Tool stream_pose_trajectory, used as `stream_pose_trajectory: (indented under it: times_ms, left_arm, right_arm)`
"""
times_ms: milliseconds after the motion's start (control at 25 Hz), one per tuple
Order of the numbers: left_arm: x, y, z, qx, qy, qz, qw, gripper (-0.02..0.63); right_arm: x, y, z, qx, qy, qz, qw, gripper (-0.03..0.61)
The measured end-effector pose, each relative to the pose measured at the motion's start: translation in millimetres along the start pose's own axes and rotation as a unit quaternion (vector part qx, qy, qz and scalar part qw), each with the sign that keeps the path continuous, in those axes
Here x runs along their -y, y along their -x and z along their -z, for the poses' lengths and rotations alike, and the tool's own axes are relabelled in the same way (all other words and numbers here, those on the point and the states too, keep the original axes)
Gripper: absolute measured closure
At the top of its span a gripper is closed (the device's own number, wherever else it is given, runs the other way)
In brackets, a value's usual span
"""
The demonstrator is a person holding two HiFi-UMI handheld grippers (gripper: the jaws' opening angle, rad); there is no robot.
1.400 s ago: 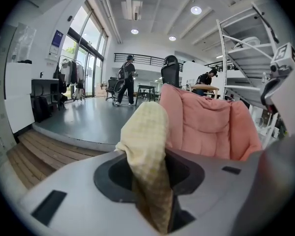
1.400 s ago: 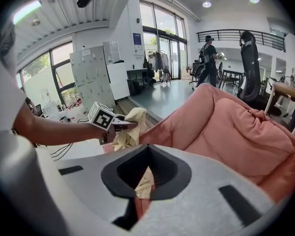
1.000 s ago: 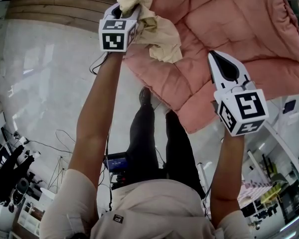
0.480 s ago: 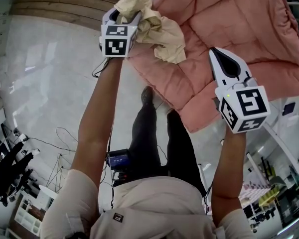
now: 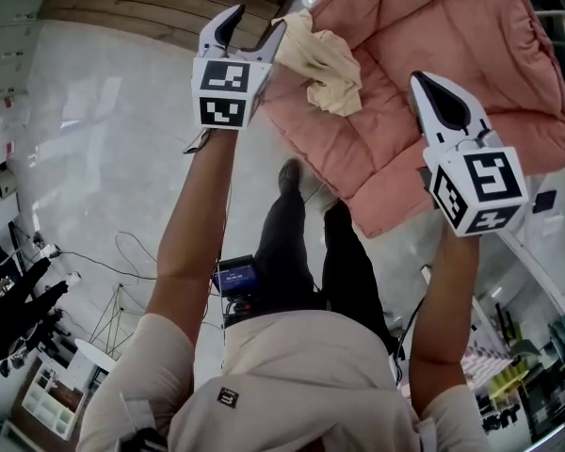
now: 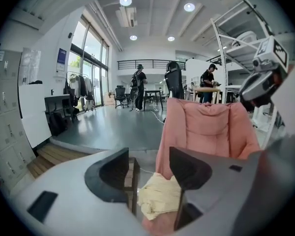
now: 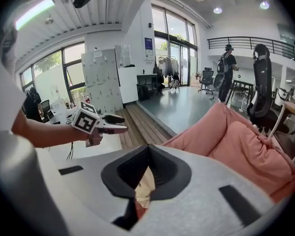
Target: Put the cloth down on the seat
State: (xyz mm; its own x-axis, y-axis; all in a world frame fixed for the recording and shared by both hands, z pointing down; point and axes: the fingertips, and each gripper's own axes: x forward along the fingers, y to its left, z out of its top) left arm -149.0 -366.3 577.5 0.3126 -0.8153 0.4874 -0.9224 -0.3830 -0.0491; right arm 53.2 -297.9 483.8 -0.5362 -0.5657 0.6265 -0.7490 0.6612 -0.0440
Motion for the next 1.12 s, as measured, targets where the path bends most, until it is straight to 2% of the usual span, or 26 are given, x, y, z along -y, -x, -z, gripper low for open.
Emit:
stream_pose_trajectory:
  times_ms: [160, 280, 360, 440, 520, 680, 920, 1120]
  left_arm:
    - [11.9, 41.9, -59.2, 0.048, -0.011, 0.019, 0.9986, 0.375]
    - [17.4, 78.5, -107.0, 0.090, -0.026, 0.031, 0.9952, 0.430]
    - [21.9, 106.8, -141.2, 0.120, -0.034, 0.039, 0.9914, 0.489]
    - [30.8, 136.7, -172.0, 0.147, -0.037, 0.052, 0.9871, 0.550]
    - [42.3, 164.6, -198.8, 0.169, -0.036, 0.070, 0.9826, 0.582]
    - [63.6, 215.0, -243.7, 0.203, -0.038, 0.095, 0.9738, 0.598]
    - [89.1, 287.0, -292.8, 0.240, -0.051, 0.108, 0.9634, 0.600]
    - [105.9, 341.4, -323.3, 0.230, -0.047, 0.103, 0.9666, 0.600]
  right_arm:
    - [-7.2, 26.3, -30.6, 0.021, 0.002, -0.001, 1.000, 0.584]
    - [-15.9, 44.3, -54.8, 0.048, -0.003, -0.007, 0.999, 0.584]
    - [-23.5, 60.0, -73.4, 0.066, -0.003, -0.010, 0.998, 0.584]
    - [-33.4, 78.5, -89.8, 0.081, -0.002, -0.014, 0.997, 0.584]
    - [-42.8, 96.8, -104.3, 0.095, 0.002, -0.017, 0.995, 0.584]
    - [-56.1, 135.9, -134.8, 0.129, 0.013, -0.019, 0.991, 0.585]
    - [-73.6, 201.5, -172.3, 0.165, 0.030, -0.014, 0.986, 0.586]
    - [-89.7, 251.8, -198.0, 0.193, 0.044, -0.008, 0.980, 0.586]
